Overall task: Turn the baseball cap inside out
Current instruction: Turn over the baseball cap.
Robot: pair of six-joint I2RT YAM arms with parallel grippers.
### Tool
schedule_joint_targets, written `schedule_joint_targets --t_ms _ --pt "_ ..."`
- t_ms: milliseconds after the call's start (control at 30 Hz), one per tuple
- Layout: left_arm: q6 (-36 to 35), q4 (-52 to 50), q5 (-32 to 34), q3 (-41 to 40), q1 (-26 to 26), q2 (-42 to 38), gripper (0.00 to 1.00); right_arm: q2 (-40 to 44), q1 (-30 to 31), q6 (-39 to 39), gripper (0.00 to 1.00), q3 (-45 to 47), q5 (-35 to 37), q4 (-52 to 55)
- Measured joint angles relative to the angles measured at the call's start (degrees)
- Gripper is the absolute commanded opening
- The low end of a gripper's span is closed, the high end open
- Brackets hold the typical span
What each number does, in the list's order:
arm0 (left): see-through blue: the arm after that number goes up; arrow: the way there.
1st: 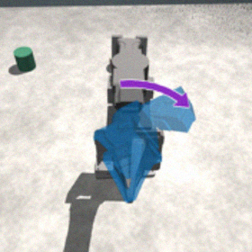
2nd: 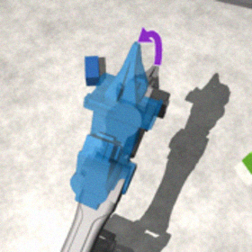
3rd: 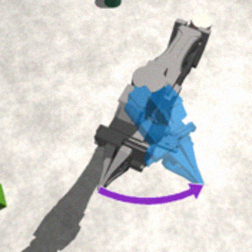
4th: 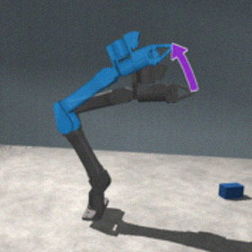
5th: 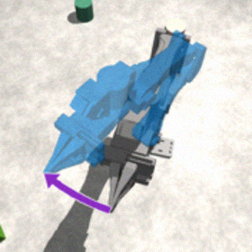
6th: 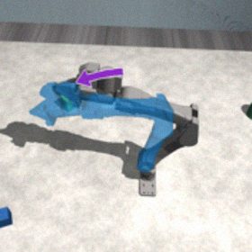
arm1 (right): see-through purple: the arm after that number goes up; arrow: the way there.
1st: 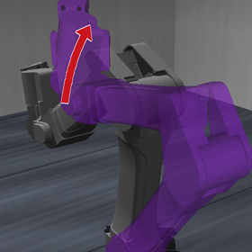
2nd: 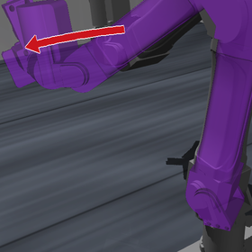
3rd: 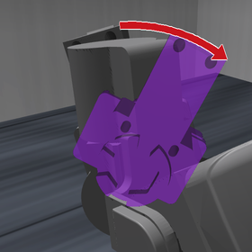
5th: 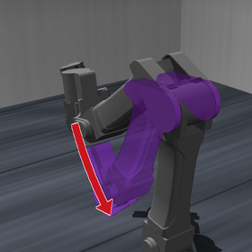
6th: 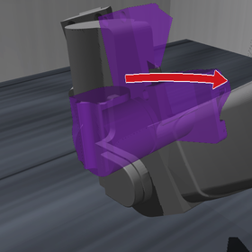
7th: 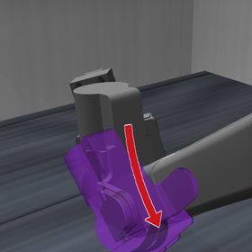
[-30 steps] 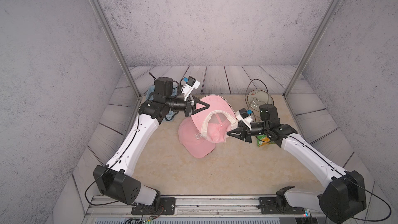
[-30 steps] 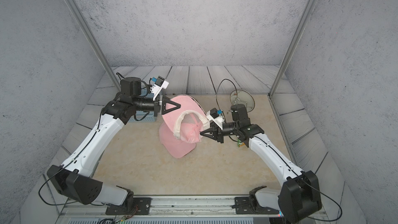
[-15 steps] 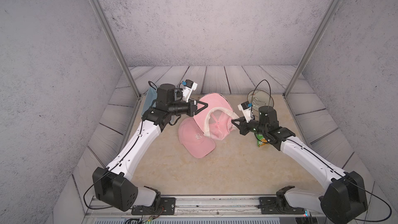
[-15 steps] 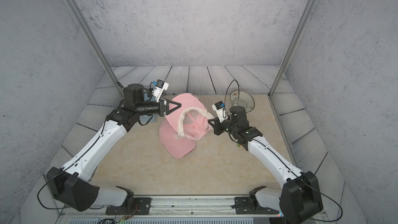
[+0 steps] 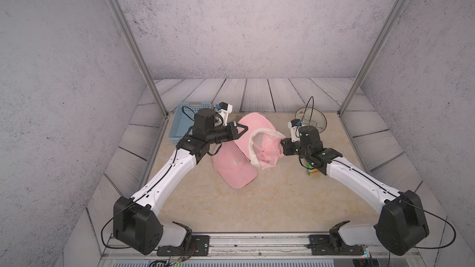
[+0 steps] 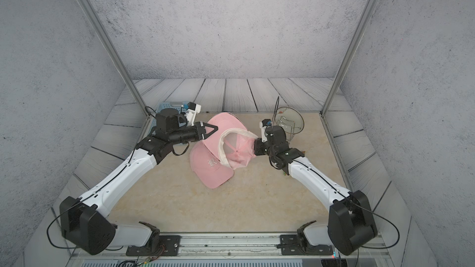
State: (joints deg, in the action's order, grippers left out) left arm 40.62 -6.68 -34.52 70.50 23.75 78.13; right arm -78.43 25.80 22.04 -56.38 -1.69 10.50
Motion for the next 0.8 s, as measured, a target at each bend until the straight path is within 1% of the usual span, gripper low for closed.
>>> schedule_joint_targets --t_ms 67,200,333,433,533,600,800 --pt "0.9 1.3 2.1 -0.1 -0.7 -0.2 0.0 -1.2 -1.0 0.5 0.21 0.5 2.0 2.3" --pt "1.3 1.6 4.7 -2.1 -0.7 -0.6 0.0 -2.0 -1.1 0.5 0.24 0.2 3.6 3.6" --pt "0.2 1.0 6.2 -2.6 -0.7 -1.4 0.0 -1.8 -1.1 -0.1 0.38 0.1 2.7 4.5" --pt "-0.7 1.1 6.9 -2.6 -0.8 -2.2 0.0 -0.2 -1.5 -2.1 0.46 1.3 -1.6 4.5" --pt "-0.9 2.9 7.6 -2.6 -0.5 -2.7 0.0 3.7 -2.3 -3.3 0.56 4.4 -7.0 4.1" --pt "-0.9 3.8 8.3 -2.6 0.5 -3.0 0.0 7.8 -2.6 -3.8 0.6 7.3 -9.3 2.8" --pt "-0.4 5.6 11.9 -3.0 5.5 -2.9 0.0 21.8 -3.1 -5.9 0.63 16.7 -10.6 -4.1"
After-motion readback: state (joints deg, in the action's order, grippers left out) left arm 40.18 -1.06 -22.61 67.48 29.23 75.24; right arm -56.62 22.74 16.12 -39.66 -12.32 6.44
